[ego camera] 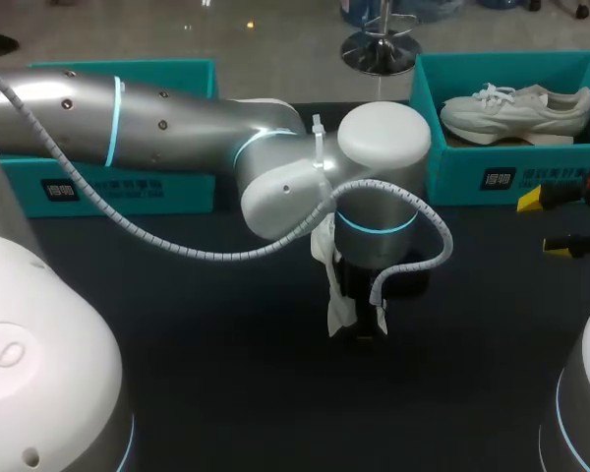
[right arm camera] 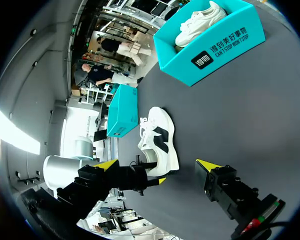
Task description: Take the shoe out of the shoebox, open the shoe tongue, remove and reinsert the insole, then place the shoe into the shoebox
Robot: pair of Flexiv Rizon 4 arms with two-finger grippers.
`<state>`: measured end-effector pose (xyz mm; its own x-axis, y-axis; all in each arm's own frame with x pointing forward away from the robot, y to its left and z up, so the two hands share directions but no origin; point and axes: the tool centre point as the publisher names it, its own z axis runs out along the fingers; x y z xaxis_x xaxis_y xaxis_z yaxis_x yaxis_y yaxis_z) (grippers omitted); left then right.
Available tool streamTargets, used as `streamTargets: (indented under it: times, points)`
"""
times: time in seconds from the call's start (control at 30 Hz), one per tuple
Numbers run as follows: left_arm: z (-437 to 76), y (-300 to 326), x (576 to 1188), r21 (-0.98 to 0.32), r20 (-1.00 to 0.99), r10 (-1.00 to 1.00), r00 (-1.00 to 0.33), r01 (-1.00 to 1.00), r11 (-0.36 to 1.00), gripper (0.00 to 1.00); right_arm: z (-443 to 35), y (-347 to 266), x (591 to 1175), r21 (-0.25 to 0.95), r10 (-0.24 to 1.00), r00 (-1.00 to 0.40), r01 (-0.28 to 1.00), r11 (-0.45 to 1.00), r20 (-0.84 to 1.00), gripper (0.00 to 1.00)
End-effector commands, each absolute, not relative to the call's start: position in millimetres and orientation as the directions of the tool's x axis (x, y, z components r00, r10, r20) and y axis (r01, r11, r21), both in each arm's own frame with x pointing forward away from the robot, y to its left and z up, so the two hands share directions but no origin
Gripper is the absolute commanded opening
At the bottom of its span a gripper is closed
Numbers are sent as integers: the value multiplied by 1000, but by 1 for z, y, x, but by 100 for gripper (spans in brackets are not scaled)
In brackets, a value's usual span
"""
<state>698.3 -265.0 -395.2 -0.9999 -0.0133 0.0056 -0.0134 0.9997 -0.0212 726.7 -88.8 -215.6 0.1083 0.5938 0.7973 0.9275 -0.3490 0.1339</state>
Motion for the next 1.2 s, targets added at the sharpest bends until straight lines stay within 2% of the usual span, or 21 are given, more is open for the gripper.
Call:
streamTargets:
  times: [0.03,0.07,0.13,0.37,0.7,1.2]
  points:
    - [-390,-261,696,-31,14,-4,-1000,-5,999,13,-215,-88,726,133,597,111,927,-350,794,100]
    - [-389,-261,695,-33,16,-1,-1000,-2,999,6,-215,-88,726,133,597,111,927,-350,794,100]
    - [-384,-262,693,-40,16,2,-1000,2,999,0,-215,-88,726,133,597,111,927,-350,794,100]
    - [-365,-263,685,-51,51,26,-998,24,998,0,-215,-88,726,133,597,111,927,-350,794,100]
    - [-305,-255,688,-47,116,-6,-993,-12,999,0,-215,-88,726,133,597,111,927,-350,794,100]
    - [-210,-243,693,-105,8,-2,-1000,-2,994,0,-215,-88,726,133,597,111,927,-350,794,100]
